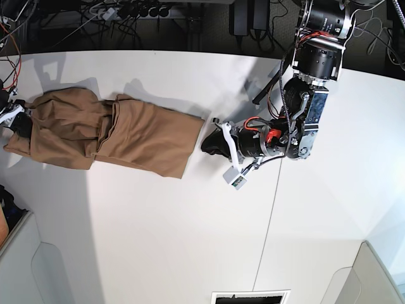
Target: Layout the t-shirt on the table in an organized manner, then fold the t-shirt properly
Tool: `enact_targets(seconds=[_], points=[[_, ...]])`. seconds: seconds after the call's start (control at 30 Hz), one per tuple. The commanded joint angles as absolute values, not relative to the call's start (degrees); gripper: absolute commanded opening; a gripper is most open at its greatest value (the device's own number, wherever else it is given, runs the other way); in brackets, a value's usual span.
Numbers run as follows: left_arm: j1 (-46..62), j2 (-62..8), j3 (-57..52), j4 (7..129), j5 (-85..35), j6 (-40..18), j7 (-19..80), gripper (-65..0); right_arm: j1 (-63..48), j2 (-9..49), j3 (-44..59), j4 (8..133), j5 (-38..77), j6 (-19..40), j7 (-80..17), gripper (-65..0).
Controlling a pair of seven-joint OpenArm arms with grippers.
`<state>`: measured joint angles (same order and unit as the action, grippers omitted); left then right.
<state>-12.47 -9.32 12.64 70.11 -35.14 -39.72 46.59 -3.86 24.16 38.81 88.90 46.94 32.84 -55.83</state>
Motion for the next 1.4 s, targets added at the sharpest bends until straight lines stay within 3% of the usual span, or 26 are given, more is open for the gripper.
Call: enact_targets(seconds=[0.0, 0.27, 0.53, 1.03, 1.13, 1.37], points=[[-13.43, -8.36, 12.67, 70.41, -34.79, -40.00, 46.39, -65.0, -3.22, 24.75, 38.89, 90.91, 48.58, 33.45, -54.96, -65.0], [-12.01, -4.43, 12.78, 70.37, -34.46, -40.00, 47.03, -65.0, -3.20, 19.44, 34.65, 97.97, 52.58, 33.50, -56.82, -65.0], [-9.34, -4.47, 12.78, 70.37, -34.41, -40.00, 47.07, -65.0, -3.20, 12.62, 22.33, 104.01, 52.01, 33.89, -56.38, -65.0], [-8.71, -4.49, 12.78, 70.37, -34.85, -40.00, 47.70, -65.0, -3.20, 4.64, 4.71, 103.70, 36.82, 33.61, -49.06, -65.0], [-8.73, -4.49, 12.78, 70.37, -35.38, -40.00, 47.83, -65.0, -3.18, 4.58, 3.51, 103.72, 36.86, 33.63, -49.06, -43.1], [-8.73, -4.64, 10.94, 70.39, -35.40, -40.00, 48.03, -65.0, -0.54, 4.60, 3.29, 104.09, 38.63, 33.67, -49.98, -41.0]])
